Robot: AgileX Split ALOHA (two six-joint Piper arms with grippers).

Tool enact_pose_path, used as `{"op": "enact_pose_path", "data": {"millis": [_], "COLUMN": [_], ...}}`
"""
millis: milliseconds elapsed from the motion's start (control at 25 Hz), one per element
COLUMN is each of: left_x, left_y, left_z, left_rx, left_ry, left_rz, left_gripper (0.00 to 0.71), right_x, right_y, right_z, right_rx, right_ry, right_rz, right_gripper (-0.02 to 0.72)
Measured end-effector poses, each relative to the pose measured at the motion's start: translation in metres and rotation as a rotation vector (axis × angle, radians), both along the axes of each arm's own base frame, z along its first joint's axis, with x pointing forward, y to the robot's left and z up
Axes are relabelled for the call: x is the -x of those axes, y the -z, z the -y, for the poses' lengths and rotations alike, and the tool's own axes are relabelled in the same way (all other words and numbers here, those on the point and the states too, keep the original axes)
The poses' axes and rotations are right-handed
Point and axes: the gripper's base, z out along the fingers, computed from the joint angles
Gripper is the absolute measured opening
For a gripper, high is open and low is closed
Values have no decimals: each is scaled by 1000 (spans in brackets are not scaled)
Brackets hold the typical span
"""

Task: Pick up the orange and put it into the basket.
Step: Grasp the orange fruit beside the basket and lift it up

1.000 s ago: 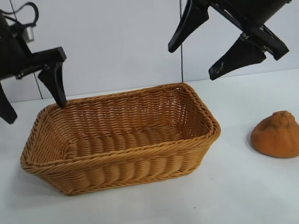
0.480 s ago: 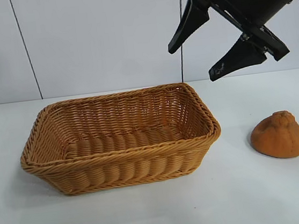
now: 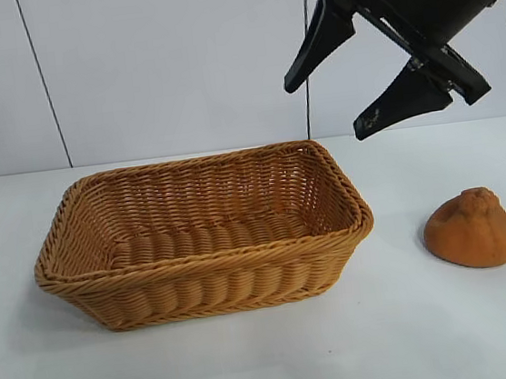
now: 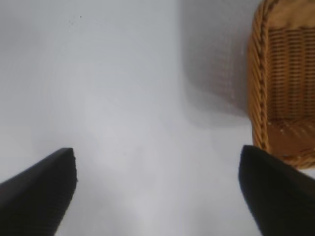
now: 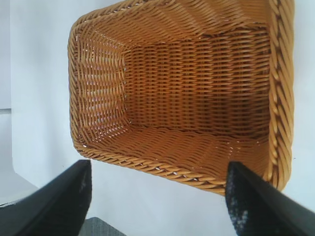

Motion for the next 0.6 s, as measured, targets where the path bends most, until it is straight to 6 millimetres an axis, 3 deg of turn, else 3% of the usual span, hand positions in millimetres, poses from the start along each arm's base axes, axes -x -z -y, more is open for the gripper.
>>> {"op": "enact_pose_path", "data": {"millis": [320,600], "left_x": [108,193], "left_y": [13,49], "left_z": [0,-1], "left_rx": [-5,-16], "left_ry": [20,18], "left_rz": [-15,71], "left_gripper": [638,638], "right_x": [0,0], "right_y": [0,0], "right_z": [0,0], "right_rx": [0,0], "right_ry": [-1,-1], "right_rz": [-1,-1], "right_gripper": [517,517]}}
